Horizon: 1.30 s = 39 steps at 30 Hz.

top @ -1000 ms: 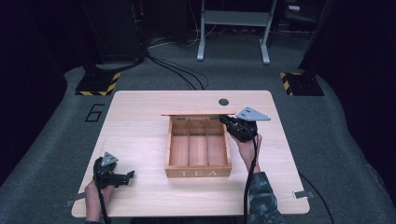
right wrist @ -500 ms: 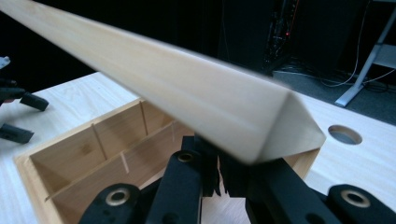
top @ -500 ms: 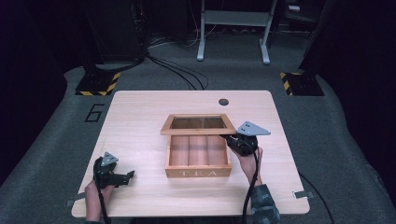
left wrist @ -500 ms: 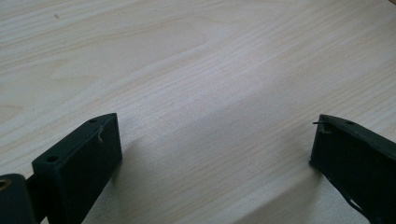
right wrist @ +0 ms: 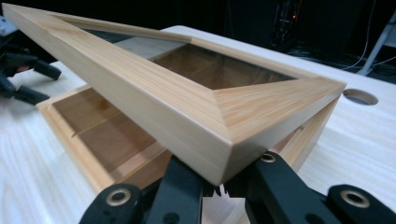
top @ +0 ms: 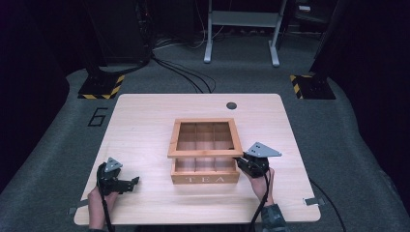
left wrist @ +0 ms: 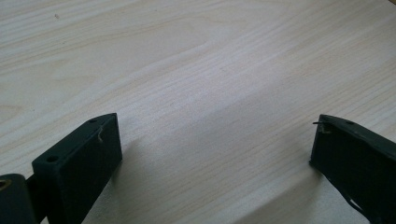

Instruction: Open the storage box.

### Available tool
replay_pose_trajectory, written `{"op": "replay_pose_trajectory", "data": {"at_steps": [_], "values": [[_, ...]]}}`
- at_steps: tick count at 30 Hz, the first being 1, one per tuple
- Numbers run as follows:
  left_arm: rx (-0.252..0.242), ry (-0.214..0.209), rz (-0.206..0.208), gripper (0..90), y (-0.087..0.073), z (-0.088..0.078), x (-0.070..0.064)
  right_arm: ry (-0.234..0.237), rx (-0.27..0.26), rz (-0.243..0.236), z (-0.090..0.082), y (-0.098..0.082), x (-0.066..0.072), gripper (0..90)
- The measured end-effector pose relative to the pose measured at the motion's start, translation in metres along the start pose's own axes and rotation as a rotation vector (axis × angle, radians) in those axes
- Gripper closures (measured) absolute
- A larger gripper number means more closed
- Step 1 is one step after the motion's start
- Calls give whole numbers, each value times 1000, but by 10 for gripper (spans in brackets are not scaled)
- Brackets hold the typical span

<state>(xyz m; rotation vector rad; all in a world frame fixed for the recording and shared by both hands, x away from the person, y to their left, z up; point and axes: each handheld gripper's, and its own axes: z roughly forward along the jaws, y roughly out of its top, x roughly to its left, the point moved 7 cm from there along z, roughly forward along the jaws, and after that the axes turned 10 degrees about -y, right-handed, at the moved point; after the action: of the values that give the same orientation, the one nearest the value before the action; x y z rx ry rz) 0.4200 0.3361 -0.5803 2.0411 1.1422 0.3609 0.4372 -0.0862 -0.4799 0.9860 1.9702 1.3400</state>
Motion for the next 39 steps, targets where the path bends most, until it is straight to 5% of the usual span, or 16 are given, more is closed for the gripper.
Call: {"op": "replay_pose_trajectory", "data": {"at_steps": [7, 22, 29, 39], "values": [[7, -2, 1, 18, 0, -1, 0, 44, 19, 30, -7, -13, 6, 865], [4, -1, 0, 18, 0, 0, 0, 26, 104, 56, -7, -39, 11, 863], [4, -1, 0, 17, 0, 0, 0, 59, 106, 92, -17, -40, 9, 864], [1, 0, 0, 18, 0, 0, 0, 25, 102, 74, -30, -43, 7, 854]]}}
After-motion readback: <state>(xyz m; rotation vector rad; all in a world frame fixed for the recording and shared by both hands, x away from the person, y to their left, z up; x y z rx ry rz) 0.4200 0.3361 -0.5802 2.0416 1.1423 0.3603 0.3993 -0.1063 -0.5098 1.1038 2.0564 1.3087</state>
